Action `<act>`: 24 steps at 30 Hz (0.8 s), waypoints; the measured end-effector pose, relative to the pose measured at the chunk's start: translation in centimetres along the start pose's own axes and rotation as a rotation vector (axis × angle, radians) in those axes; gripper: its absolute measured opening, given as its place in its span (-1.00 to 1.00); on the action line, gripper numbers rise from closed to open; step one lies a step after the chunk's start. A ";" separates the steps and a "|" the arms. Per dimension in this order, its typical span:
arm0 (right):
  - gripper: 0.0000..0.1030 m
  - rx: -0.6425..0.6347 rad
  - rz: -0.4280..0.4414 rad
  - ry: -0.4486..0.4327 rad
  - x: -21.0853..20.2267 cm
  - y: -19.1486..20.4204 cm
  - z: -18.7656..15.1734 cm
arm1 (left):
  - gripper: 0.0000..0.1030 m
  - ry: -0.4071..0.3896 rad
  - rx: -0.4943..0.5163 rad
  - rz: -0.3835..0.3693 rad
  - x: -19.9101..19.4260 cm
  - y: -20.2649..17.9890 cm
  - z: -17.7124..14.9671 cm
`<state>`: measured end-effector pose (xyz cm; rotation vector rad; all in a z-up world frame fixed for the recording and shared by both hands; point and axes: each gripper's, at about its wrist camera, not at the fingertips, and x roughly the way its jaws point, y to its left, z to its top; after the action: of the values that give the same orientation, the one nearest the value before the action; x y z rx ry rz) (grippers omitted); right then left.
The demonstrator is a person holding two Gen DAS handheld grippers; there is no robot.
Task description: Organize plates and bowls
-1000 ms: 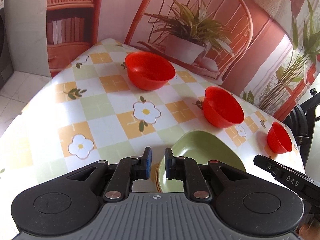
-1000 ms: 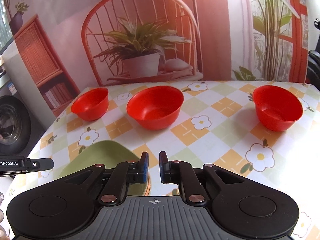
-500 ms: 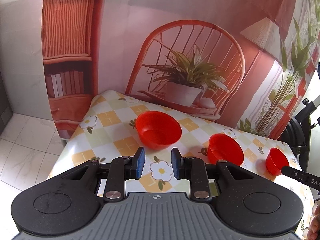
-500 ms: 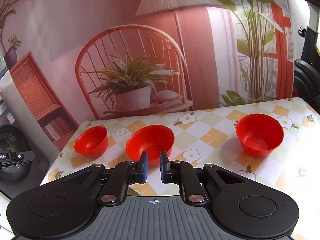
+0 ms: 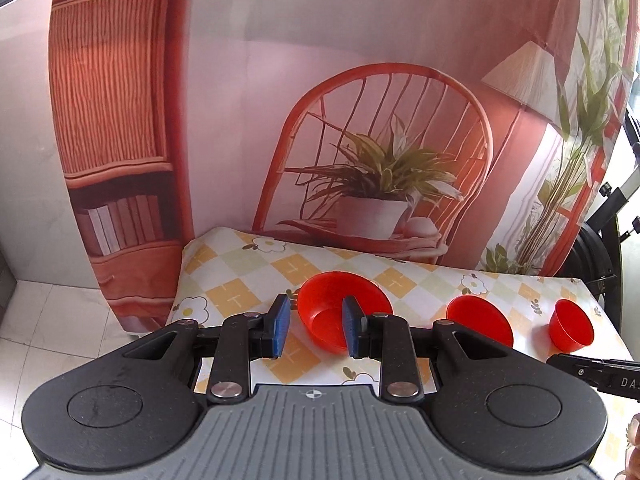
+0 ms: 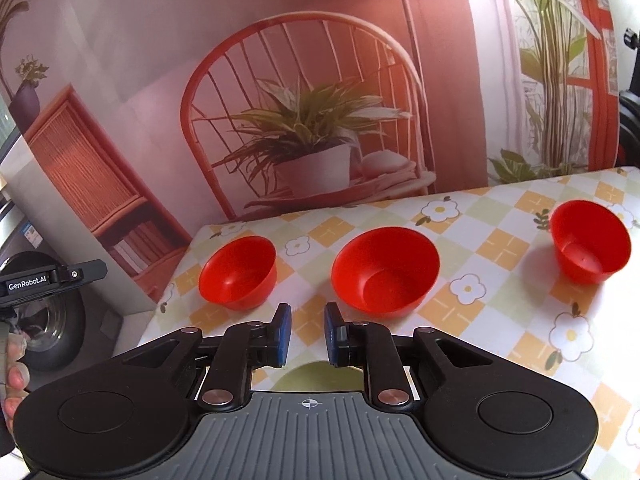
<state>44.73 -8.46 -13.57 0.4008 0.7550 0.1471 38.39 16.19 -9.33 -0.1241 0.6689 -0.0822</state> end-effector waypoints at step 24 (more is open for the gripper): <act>-0.65 0.334 -0.062 0.116 17.1 3.5 2.6 | -0.42 0.181 -0.073 -0.059 15.4 1.4 -0.5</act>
<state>58.91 -1.45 -21.32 0.6897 0.9084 -0.0158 50.17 15.72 -19.36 -0.2082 0.8495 -0.1272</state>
